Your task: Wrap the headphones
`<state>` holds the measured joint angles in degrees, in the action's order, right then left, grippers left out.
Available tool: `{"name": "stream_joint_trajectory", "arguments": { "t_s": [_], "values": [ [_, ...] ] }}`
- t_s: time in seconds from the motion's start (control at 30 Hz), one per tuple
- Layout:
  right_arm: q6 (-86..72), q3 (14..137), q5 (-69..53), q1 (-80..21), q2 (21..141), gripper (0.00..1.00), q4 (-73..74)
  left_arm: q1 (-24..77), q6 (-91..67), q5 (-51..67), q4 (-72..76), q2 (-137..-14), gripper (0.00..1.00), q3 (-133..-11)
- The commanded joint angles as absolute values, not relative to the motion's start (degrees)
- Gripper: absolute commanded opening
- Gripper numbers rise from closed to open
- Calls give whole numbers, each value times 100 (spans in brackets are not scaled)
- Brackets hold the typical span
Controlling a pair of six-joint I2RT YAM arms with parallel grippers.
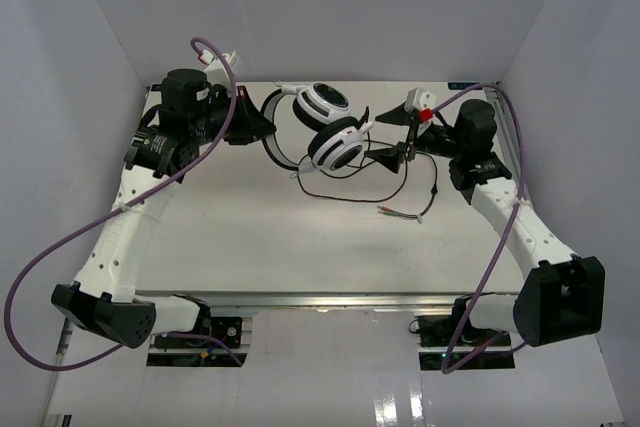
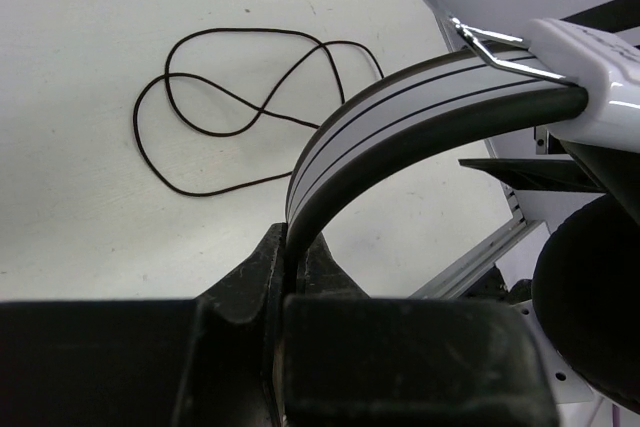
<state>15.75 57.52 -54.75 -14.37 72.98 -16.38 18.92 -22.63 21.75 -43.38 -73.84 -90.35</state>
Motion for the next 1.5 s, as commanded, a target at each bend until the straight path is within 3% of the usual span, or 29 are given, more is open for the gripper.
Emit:
{"name": "stream_joint_trajectory", "arguments": {
  "t_s": [0.0, 0.1, 0.13, 0.2, 0.27, 0.37, 0.43, 0.67, 1.03, 1.27, 1.47],
  "values": [
    [715, 5723, -5465, -1496, 7509, 91, -2766, 1925, -2636, 2705, -4082, -7035, 0, -9048],
    [347, 5730, -5629, -1595, 7682, 97, -3081, 1925, -2694, 2766, -4042, -6984, 0, -9007],
    [315, 5735, -5666, -1628, 7722, 95, -3113, 1925, -2701, 2789, -4032, -6968, 0, -8993],
    [291, 5788, -5609, -1667, 7795, 75, -3103, 1925, -2713, 2838, -4008, -6944, 0, -8940],
    [211, 5866, -5616, -1670, 7848, 60, -3059, 1925, -2709, 2862, -3992, -6907, 0, -8872],
    [193, 5975, -5566, -1670, 7798, 24, -2981, 1925, -2681, 2874, -3956, -6839, 0, -8695],
    [360, 6005, -5334, -1654, 7623, 9, -2733, 1925, -2647, 2843, -3931, -6794, 0, -8553],
    [1281, 6147, -4300, -1627, 6802, 8, -1029, 1925, -2568, 2950, -3441, -6671, 0, -7776],
    [1853, 5943, -5347, -2311, 6937, 8, 218, 1925, -3801, 3697, -1642, -6929, 0, -7381],
    [1581, 5623, -6330, -2366, 6734, 8, -128, 1925, -4160, 3424, -1263, -7201, 0, -7736],
    [-476, 5764, -7299, -2465, 7267, 9, -2398, 1925, -3997, 3545, -1493, -7402, 0, -8475]
  ]
}}
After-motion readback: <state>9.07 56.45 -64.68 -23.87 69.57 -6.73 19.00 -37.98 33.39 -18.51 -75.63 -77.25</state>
